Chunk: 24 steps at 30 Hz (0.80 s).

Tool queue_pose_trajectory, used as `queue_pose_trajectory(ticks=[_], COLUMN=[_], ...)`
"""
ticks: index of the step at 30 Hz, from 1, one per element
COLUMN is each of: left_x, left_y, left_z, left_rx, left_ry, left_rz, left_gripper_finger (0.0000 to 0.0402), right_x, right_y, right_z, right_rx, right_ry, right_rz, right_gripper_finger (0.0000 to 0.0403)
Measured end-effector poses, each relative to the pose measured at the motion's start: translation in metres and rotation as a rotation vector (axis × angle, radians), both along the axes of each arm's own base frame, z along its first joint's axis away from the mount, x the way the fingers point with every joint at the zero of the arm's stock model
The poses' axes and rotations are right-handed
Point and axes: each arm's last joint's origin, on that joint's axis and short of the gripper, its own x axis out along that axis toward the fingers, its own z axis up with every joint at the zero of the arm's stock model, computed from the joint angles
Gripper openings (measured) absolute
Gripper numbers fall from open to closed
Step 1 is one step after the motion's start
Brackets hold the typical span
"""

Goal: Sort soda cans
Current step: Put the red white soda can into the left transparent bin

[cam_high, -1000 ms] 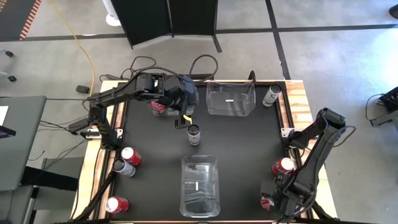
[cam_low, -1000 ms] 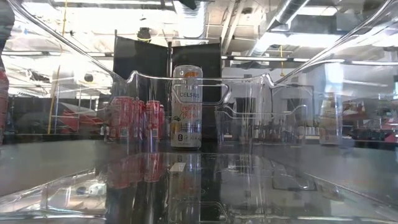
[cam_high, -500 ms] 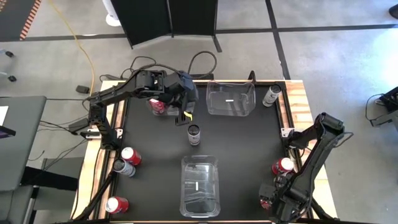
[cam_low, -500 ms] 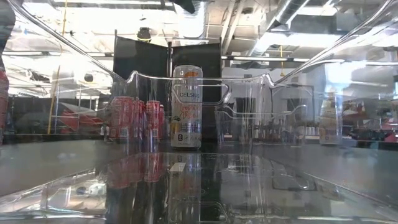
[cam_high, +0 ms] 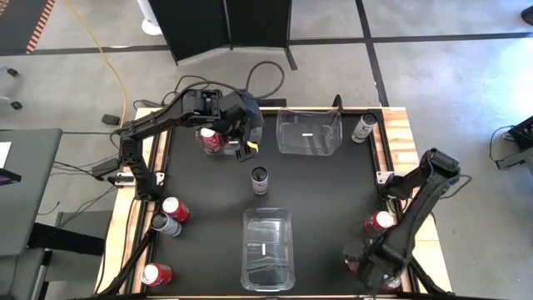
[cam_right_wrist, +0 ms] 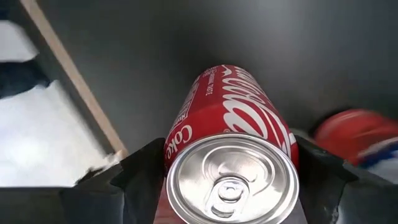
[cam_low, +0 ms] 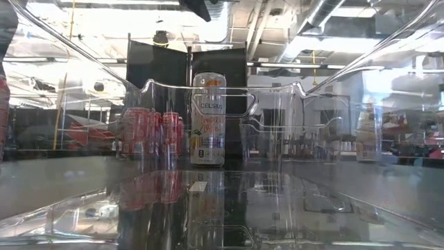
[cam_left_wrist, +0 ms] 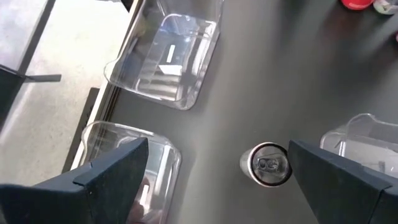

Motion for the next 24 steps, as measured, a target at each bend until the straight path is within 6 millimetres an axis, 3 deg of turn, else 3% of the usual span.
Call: queue_pose_trajectory(ticks=[10,16,24], left_x=[-0.010,-0.035,-0.069], left_y=[-0.001,-0.003,-0.008], left_z=[-0.002,0.003,0.029], left_rx=[-0.015,-0.012,-0.052], left_ry=[0.069,0.150,0.013], left_rz=[0.051,0.151,0.250], left_gripper_finger=[0.0382,0.0382,0.0382], right_x=[0.027,0.046,0.058], right_y=[-0.070,-0.124,-0.199], right_z=[0.033,0.049,0.062], right_rx=[0.003,0.015,-0.032], right_ry=[-0.047,-0.117,-0.210], right_rz=[0.005,-0.061,-0.191], right_gripper_finger=[0.0297,0.0297,0.0297])
